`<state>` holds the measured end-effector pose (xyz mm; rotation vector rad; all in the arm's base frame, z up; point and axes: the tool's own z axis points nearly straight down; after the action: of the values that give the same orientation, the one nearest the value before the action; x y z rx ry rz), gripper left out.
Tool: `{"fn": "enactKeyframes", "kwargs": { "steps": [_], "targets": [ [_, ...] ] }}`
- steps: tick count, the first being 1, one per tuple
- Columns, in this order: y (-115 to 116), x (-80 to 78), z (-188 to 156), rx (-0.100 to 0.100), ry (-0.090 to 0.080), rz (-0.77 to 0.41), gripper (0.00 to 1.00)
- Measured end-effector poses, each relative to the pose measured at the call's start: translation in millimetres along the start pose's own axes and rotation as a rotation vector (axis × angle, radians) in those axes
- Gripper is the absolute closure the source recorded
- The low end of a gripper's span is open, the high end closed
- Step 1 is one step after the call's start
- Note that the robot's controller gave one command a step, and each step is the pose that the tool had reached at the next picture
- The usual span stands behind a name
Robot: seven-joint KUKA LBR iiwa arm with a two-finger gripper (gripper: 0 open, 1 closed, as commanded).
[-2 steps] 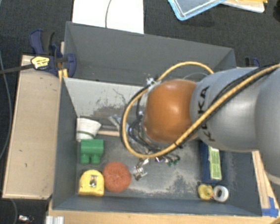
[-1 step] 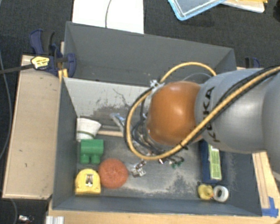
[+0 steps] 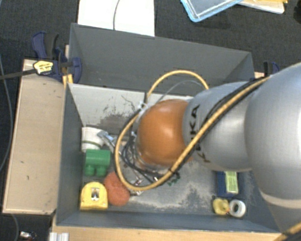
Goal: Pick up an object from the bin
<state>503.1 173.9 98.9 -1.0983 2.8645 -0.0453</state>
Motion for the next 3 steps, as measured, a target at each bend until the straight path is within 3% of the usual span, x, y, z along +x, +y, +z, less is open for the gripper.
{"fn": "enactKeyframes", "kwargs": {
  "steps": [1,2,3],
  "targets": [
    [20.7,6.3,12.0,-0.012,0.015,0.048,0.00],
    [13.5,-10.7,-57.4,-0.010,0.012,-0.015,0.00],
    [-8.2,-10.2,-76.5,-0.008,0.009,0.104,0.00]
  ]
}}
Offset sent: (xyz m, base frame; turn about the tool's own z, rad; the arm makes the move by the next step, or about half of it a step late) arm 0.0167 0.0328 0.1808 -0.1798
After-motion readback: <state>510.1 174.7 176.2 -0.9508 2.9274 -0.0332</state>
